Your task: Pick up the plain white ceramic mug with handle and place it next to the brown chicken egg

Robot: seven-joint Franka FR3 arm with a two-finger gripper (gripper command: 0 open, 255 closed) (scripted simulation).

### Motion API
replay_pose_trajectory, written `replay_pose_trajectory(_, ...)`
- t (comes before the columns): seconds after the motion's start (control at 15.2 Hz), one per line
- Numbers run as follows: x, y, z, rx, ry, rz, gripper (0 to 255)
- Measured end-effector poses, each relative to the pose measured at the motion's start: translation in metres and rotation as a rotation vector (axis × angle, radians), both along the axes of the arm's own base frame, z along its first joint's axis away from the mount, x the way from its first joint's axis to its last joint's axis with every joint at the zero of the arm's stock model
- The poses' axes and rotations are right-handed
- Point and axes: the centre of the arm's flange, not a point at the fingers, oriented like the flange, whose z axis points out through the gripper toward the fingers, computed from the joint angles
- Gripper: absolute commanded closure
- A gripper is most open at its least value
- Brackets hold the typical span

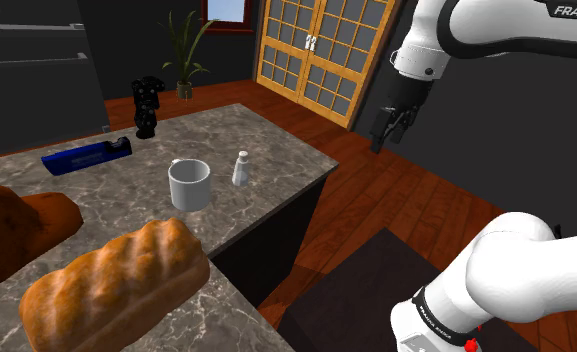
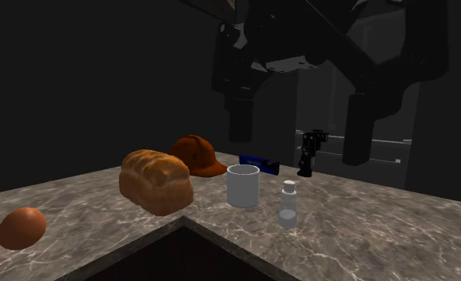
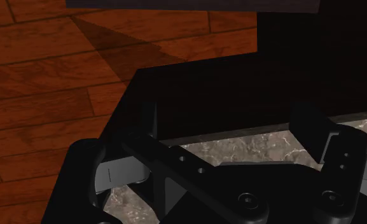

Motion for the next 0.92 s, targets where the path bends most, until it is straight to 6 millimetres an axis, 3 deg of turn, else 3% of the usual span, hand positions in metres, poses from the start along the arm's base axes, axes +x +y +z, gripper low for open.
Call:
replay_pose_trajectory(0.26,0.018,0.019,-0.009,0.001,-0.002,0.005,0)
replay_pose_trajectory(0.92,0.105,0.099,-0.053,0.005,-0.017,0.027,0)
